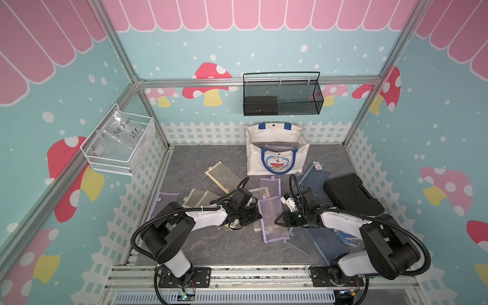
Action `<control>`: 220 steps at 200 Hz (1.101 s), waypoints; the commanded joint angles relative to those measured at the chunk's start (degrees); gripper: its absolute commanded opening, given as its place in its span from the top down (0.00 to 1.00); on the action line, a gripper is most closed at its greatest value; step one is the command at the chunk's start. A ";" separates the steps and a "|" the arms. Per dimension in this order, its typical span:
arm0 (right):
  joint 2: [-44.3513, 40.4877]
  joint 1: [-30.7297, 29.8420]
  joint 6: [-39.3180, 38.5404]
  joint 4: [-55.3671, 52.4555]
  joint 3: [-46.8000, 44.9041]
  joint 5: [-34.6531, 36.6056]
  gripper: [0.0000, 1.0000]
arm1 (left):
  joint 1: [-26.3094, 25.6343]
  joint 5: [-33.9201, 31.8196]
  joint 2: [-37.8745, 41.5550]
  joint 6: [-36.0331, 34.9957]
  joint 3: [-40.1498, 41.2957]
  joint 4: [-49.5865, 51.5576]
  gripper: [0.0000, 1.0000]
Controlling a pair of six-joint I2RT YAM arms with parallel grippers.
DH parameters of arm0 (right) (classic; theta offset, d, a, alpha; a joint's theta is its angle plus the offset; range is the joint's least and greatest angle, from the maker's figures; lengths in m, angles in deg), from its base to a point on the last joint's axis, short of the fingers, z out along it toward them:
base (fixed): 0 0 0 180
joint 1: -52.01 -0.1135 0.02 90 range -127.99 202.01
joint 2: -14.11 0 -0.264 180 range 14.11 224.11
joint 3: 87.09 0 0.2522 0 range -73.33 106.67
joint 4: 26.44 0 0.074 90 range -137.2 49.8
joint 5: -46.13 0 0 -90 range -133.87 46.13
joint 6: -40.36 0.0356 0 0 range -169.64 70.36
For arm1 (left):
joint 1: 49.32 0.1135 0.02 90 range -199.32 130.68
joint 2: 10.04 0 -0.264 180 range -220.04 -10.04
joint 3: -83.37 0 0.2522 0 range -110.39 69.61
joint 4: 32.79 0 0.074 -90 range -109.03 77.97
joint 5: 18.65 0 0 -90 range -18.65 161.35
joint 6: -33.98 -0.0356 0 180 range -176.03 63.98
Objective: Put the pencil pouch into the canvas bag
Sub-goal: Pick up the pencil pouch.
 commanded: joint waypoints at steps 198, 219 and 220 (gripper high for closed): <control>-14.25 -0.32 2.70 1.72 -1.06 -2.78 1.00 | 2.94 1.57 8.92 -10.01 -1.75 12.15 0.74; -17.79 -0.36 2.31 1.73 -0.89 -1.82 1.00 | 5.20 1.19 11.31 -11.93 -3.15 15.60 0.57; -17.88 -0.32 2.35 1.79 -0.86 -1.75 1.00 | 5.30 1.22 11.35 -12.01 -3.19 15.75 0.56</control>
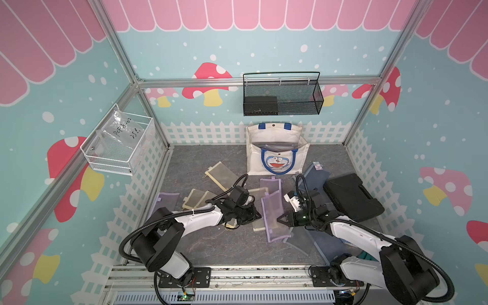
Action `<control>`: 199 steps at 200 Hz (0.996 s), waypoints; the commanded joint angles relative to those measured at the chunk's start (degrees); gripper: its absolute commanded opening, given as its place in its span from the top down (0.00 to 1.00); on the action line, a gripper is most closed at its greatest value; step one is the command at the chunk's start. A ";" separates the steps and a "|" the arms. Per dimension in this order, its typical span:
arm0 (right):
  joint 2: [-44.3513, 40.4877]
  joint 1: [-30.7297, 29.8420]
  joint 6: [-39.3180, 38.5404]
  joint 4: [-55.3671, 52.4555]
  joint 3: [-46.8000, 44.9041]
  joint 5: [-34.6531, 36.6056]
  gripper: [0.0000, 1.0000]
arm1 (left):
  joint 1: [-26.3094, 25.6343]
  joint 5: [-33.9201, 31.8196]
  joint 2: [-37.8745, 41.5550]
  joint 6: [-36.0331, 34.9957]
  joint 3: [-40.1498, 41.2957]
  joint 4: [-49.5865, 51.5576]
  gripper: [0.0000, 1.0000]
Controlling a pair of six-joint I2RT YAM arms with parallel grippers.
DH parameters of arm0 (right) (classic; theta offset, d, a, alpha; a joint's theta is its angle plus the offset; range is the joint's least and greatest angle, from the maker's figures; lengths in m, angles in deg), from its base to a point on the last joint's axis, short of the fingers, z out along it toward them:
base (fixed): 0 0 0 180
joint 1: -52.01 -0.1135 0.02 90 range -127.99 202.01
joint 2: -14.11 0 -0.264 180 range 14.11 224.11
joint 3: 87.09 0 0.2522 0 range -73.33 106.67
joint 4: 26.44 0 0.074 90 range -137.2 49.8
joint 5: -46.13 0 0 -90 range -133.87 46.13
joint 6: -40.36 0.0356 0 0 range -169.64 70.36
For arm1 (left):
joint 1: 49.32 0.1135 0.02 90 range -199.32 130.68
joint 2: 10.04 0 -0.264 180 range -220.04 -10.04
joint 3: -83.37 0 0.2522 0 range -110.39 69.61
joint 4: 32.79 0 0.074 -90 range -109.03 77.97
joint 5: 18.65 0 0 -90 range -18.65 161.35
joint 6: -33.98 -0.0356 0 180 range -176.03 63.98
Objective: Put the pencil pouch into the canvas bag
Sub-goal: Pick up the pencil pouch.
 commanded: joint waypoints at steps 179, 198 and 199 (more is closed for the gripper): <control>-16.22 -0.37 9.30 1.53 21.14 19.22 1.00 | 7.33 -9.93 9.69 -8.89 -4.04 14.35 0.04; -11.79 -0.34 14.15 0.45 27.22 24.30 1.00 | 7.30 -10.94 10.64 -8.71 -3.48 14.14 0.04; -11.48 -0.37 14.45 0.23 27.59 24.53 1.00 | 7.27 -11.01 10.67 -8.66 -3.47 14.16 0.04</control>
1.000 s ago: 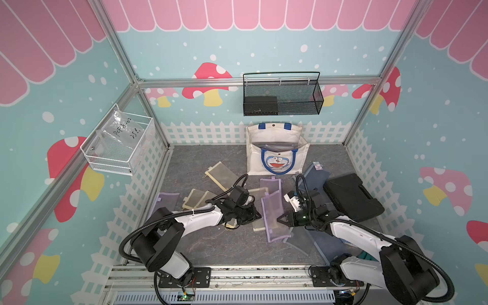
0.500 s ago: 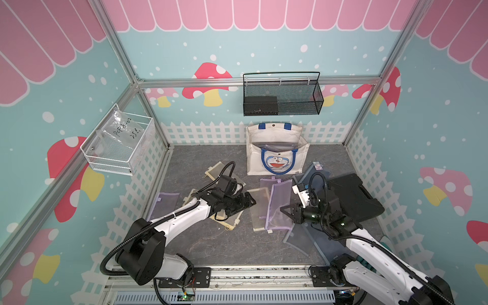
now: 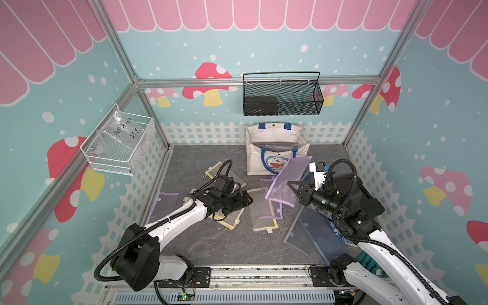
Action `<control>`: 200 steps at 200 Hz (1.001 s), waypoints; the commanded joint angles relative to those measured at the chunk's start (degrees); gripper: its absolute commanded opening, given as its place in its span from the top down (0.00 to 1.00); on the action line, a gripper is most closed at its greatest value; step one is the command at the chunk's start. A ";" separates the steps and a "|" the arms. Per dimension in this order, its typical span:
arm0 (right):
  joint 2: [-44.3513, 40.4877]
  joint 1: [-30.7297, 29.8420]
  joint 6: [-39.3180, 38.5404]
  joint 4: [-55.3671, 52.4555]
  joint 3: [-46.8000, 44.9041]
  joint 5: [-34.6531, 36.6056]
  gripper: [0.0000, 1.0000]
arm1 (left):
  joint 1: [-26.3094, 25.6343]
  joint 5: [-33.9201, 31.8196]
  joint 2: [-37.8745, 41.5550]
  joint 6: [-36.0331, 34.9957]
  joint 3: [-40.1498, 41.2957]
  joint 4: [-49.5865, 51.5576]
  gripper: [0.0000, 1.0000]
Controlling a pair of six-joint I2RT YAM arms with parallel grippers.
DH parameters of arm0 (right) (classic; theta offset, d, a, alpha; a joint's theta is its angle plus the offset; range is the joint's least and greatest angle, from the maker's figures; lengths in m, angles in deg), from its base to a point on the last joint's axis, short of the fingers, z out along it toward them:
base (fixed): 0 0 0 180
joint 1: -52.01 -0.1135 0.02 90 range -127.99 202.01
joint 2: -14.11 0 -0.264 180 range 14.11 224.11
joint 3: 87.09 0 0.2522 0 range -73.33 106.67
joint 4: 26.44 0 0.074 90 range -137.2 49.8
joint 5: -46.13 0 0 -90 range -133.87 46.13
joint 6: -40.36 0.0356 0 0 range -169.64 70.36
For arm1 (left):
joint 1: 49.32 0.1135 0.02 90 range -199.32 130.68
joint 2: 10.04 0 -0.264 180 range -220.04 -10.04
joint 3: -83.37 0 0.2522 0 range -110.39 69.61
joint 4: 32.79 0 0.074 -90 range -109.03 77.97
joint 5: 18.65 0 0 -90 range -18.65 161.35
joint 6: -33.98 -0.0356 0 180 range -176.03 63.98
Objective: Put the pencil pouch into the canvas bag
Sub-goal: Pick up the pencil pouch, then place the pencil pouch in the canvas bag.
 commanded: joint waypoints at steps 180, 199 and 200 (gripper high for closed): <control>48.58 -0.34 29.22 9.38 37.04 30.77 1.00 | 0.02 -5.71 5.35 -4.58 0.18 1.86 0.04; 51.76 -0.31 29.31 9.14 40.16 32.35 1.00 | 0.05 -5.70 5.32 -4.99 0.06 2.09 0.04; 51.90 -0.35 29.35 9.13 40.28 32.42 1.00 | 0.04 -5.69 5.32 -5.01 0.02 2.20 0.04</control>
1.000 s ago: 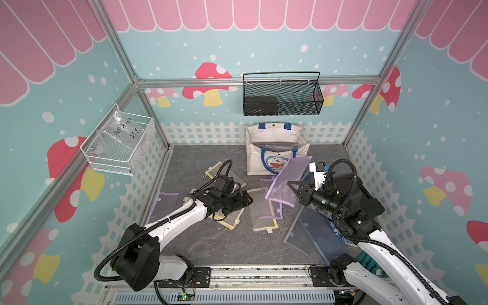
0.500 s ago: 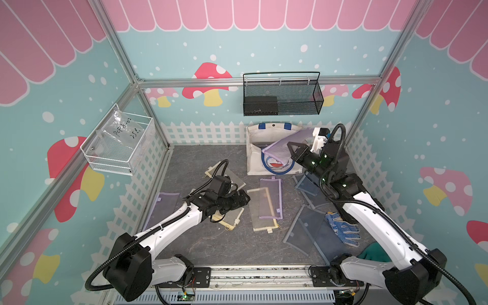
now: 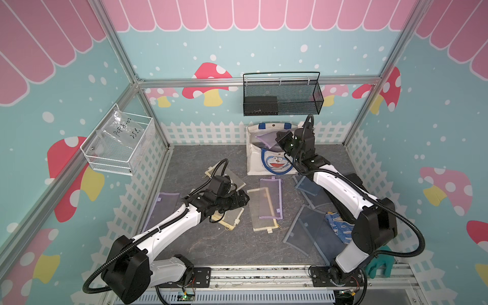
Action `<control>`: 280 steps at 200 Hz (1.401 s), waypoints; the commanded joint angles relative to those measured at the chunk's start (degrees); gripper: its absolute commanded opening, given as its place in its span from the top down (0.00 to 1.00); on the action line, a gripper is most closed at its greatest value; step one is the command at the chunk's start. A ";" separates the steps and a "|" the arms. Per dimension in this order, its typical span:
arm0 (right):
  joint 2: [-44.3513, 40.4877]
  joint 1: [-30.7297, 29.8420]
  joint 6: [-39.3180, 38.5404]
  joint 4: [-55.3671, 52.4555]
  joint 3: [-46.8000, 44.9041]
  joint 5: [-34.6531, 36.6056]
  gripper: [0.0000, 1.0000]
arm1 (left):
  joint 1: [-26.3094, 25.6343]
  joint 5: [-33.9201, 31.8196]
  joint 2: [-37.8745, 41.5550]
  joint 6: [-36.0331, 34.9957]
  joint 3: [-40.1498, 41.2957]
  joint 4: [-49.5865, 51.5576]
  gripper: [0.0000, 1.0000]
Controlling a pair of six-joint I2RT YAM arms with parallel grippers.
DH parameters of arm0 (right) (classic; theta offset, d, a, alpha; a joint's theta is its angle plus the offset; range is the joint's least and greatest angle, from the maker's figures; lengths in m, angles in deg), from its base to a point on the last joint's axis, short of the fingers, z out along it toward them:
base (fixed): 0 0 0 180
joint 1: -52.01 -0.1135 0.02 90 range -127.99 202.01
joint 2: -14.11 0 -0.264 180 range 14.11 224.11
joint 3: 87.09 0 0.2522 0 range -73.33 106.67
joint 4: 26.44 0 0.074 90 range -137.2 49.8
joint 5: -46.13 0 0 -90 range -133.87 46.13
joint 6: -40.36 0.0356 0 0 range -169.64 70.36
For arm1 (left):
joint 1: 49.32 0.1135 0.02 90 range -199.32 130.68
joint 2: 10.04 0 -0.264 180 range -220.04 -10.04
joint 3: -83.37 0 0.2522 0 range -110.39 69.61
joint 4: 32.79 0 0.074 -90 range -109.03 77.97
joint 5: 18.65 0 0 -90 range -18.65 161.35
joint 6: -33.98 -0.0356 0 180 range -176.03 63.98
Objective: Put the pencil pouch into the canvas bag
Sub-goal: Place the pencil pouch in the canvas bag.
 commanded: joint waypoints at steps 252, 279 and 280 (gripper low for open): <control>3.97 -0.32 -15.80 -6.23 7.27 -4.47 0.22 | 0.94 -3.44 0.82 -1.94 -3.15 3.94 0.04; -1.55 -0.21 -23.20 -8.26 4.39 -6.19 0.21 | 0.92 -3.22 0.05 -2.21 -3.14 3.64 0.04; -1.74 -0.21 -23.50 -8.46 4.32 -6.29 0.21 | 0.91 -3.20 0.00 -2.20 -3.16 3.64 0.04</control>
